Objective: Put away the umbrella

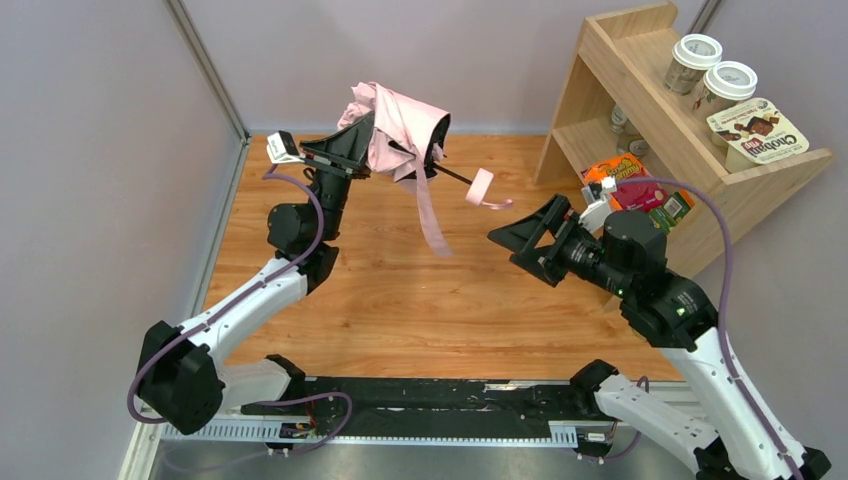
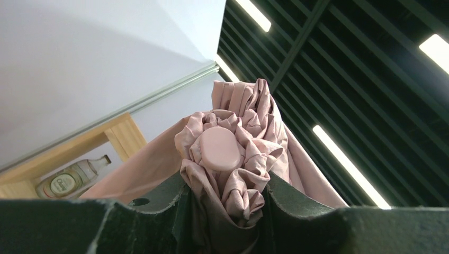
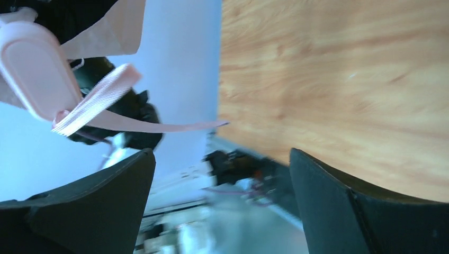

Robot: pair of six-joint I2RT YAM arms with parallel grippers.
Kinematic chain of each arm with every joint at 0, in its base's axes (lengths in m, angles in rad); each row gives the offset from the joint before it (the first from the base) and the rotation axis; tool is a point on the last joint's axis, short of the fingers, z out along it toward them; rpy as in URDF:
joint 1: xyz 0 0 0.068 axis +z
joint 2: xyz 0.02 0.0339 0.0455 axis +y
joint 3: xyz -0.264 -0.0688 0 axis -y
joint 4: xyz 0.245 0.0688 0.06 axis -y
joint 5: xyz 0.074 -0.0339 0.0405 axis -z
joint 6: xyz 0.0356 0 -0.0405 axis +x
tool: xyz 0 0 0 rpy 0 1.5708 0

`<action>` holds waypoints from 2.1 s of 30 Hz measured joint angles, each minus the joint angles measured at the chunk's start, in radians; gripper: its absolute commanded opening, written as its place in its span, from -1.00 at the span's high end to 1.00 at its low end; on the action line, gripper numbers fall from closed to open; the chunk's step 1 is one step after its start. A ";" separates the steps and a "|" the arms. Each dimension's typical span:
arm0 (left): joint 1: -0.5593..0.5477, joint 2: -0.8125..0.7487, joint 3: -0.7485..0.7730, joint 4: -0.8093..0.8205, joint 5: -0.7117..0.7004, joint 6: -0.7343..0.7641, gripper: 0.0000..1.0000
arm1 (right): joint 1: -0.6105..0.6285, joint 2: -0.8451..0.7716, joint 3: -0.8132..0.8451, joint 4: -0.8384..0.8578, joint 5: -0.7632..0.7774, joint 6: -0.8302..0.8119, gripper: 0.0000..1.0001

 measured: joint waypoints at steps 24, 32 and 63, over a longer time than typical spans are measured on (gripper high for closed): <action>0.002 0.073 0.063 0.189 0.079 0.042 1.00 | 0.018 0.173 -0.280 0.738 -0.465 0.996 -0.75; -0.003 0.099 0.122 0.200 0.099 0.053 1.00 | 0.053 0.264 -0.300 0.912 -0.469 1.013 0.66; -0.284 0.147 0.351 0.154 0.001 0.000 1.00 | 0.046 0.750 0.253 1.176 -0.766 0.859 1.00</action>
